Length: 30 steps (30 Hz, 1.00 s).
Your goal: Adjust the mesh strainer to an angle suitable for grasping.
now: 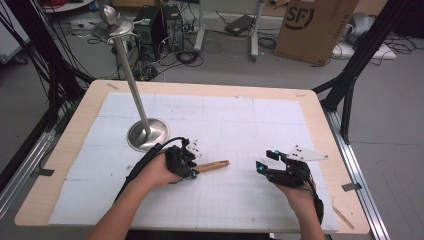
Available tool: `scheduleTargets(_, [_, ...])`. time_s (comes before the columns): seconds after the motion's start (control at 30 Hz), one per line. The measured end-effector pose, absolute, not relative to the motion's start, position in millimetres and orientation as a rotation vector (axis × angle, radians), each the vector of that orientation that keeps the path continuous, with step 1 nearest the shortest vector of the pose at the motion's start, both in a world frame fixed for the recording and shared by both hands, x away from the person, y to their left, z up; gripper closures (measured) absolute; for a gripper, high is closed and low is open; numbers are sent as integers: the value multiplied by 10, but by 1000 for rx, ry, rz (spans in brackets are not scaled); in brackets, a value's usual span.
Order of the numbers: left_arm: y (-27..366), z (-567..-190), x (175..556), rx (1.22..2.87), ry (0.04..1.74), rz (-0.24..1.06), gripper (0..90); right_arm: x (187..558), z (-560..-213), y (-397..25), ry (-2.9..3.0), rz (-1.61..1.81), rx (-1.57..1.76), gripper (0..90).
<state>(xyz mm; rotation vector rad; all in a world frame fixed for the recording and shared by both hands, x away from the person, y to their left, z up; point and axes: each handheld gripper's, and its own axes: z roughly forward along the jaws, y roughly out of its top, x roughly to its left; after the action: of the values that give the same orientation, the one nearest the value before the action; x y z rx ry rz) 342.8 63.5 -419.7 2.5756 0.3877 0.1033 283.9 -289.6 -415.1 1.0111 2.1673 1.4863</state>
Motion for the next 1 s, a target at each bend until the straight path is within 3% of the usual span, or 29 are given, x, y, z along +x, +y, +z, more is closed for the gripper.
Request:
scheduleTargets(0.33, [526, -4157, 3416, 2650, 428, 131, 646, 2839, -4150, -2899, 2167, 1487, 1015, 369])
scheduleTargets(0.8, [494, -4153, 3528, 2685, 431, 36, 639, 2853, -4167, -2863, 2180, 1478, 1009, 369])
scheduleTargets(1.0, [469, -4147, 3476, 2699, 403, 85, 667, 2863, -4176, -2847, 2190, 1474, 1012, 369])
